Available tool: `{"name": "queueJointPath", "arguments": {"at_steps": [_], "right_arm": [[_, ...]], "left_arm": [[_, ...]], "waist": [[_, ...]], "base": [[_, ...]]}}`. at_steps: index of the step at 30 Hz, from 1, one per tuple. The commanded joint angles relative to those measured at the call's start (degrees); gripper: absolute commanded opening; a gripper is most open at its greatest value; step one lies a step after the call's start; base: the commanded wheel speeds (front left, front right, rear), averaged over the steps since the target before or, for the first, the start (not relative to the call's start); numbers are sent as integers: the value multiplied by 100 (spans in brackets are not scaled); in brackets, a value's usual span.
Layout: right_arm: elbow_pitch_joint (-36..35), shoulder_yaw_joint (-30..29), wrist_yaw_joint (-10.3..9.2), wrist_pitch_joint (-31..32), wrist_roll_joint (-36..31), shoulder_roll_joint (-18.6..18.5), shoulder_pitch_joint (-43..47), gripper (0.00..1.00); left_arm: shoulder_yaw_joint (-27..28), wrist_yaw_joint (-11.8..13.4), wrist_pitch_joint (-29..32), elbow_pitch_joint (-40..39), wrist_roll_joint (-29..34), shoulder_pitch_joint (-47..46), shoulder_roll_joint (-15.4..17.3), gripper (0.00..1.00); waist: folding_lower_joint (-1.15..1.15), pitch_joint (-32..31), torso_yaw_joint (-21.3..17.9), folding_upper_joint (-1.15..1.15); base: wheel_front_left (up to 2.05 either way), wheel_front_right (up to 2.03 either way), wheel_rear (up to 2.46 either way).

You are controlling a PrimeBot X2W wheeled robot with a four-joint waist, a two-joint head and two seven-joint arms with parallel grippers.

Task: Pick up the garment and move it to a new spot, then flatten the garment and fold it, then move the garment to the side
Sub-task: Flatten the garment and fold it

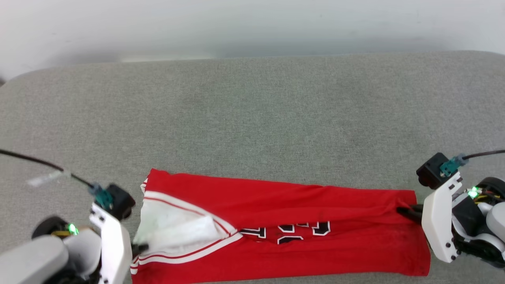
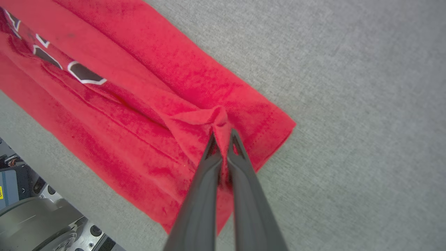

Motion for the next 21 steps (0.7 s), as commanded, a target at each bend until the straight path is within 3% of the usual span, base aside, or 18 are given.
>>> {"name": "queueJointPath", "arguments": {"at_steps": [1, 7, 8, 9, 10, 15, 19, 20, 21], "right_arm": [[52, -33, -2, -53, -10, 34, 101, 0], [300, -19, -2, -110, -96, 245, 290, 0], [336, -41, -2, -126, -108, 279, 302, 13], [352, -65, -2, -194, -171, 301, 297, 47], [362, -111, -2, -274, -236, 312, 262, 100], [135, -456, -3, -592, -336, 220, 284, 100], [-142, -981, -3, -934, -362, 164, 451, 100], [-142, -981, -3, -934, -362, 164, 451, 100], [-199, -1119, -2, -1010, -372, 148, 506, 100]], "left_arm": [[-18, 19, -75, 79, -42, 190, -80, 0], [-27, -57, -318, 493, -86, 582, -411, 0], [1, -43, -415, 547, -66, 592, -460, 46], [36, -17, -515, 604, -40, 594, -487, 100], [72, -8, -635, 630, 5, 574, -496, 100], [302, 198, -1265, 494, 308, 448, -330, 100], [627, 754, -2325, 398, 748, 478, -289, 100], [627, 754, -2325, 398, 748, 478, -289, 100], [692, 916, -2556, 383, 850, 517, -299, 100]], "waist": [[1, 35, -8, 0], [1, 120, -33, 0], [1, 115, -33, 0], [1, 104, -39, 0], [1, 90, -43, 0], [1, -65, -49, 0], [1, -151, -45, 0], [1, -151, -45, 0], [1, -163, -41, 0]], "base": [[0, 0, 0], [0, 0, 0], [0, 0, 0], [0, 0, 0], [0, 0, 0], [0, 0, 0], [0, 0, 0], [0, 0, 0], [0, 0, 0]]}}
